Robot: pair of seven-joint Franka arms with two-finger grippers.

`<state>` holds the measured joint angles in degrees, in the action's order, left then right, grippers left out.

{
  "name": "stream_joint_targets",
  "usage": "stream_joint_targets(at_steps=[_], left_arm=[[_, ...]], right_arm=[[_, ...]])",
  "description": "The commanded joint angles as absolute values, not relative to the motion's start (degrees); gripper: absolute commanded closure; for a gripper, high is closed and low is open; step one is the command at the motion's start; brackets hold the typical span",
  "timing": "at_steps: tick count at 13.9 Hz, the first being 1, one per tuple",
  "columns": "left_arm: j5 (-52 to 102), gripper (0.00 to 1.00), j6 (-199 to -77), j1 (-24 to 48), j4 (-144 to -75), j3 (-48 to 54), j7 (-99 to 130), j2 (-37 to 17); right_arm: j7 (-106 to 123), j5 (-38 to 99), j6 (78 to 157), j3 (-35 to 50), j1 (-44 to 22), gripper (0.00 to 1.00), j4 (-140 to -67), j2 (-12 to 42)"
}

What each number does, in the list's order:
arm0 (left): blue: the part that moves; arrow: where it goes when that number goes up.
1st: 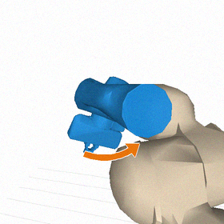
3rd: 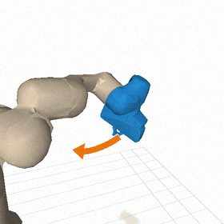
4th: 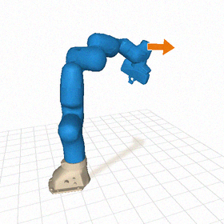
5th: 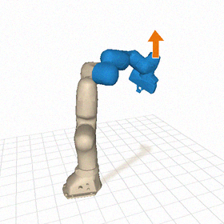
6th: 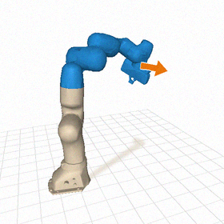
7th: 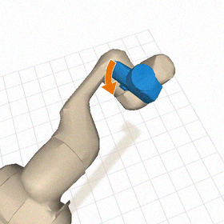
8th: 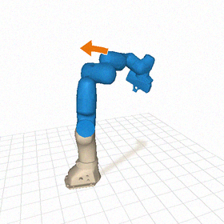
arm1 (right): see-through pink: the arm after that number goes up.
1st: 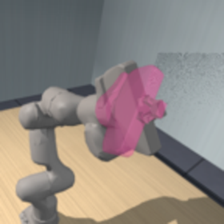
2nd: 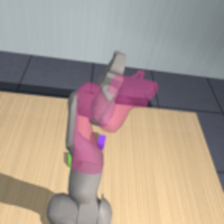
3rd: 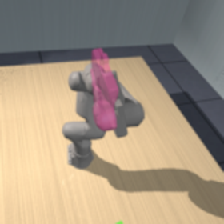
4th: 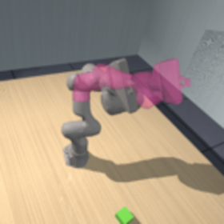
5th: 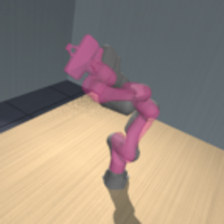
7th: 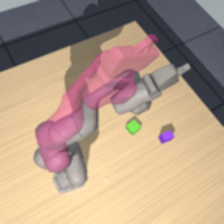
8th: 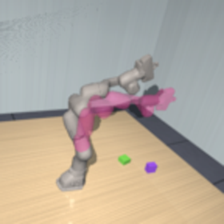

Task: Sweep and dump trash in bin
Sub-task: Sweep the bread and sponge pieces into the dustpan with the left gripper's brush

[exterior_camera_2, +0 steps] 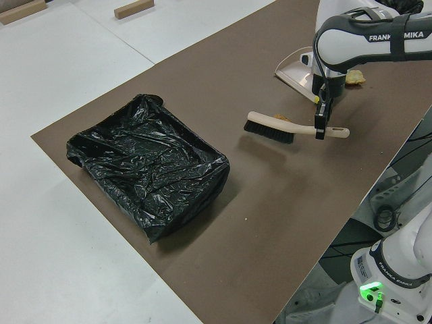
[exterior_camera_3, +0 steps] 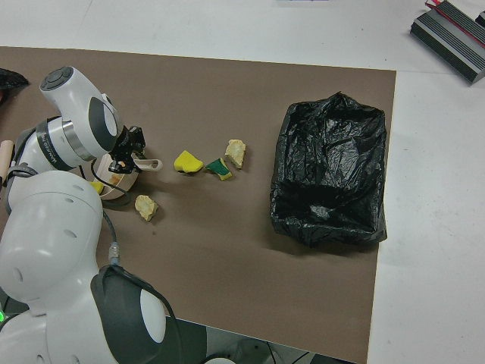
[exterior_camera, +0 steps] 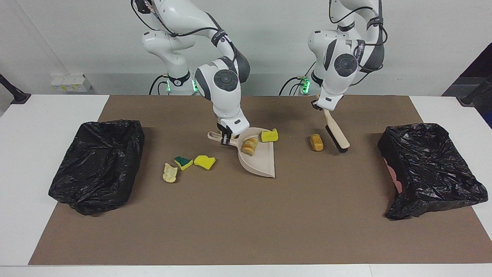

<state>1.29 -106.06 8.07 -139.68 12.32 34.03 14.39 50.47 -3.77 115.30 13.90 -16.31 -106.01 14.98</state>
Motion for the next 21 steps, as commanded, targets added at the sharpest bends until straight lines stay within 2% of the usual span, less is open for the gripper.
stream_joint_targets(at_steps=[1, 6, 11, 17, 19, 21], left_arm=[[1.0, 1.0, -110.2, 9.3, -141.6, 13.0, 36.5, 14.6], [7.5, 1.0, -120.0, 12.5, -141.2, 17.2, 36.4, 10.6], [11.8, 1.0, -123.9, 12.7, -140.5, 22.1, 35.8, 10.4], [21.0, 1.0, -124.6, 17.0, -139.8, 22.4, 35.8, 10.1], [23.5, 1.0, -125.3, 19.2, -138.4, 22.8, 36.1, 7.7], [26.5, 1.0, -126.0, 19.1, -134.1, 22.9, 35.8, 4.6]], right_arm=[[48.9, -4.0, 118.2, 14.5, -16.8, 1.0, -107.0, 15.3], [48.9, -4.0, 118.5, 14.5, -17.0, 1.0, -106.6, 15.6], [48.4, -4.0, 119.2, 14.5, -17.0, 1.0, -106.6, 15.9], [48.4, -4.0, 118.9, 14.5, -17.0, 1.0, -106.3, 16.0], [48.5, -4.0, 118.2, 14.5, -16.6, 1.0, -106.3, 16.0], [48.5, -4.0, 118.0, 14.4, -16.4, 1.0, -106.3, 16.0]])
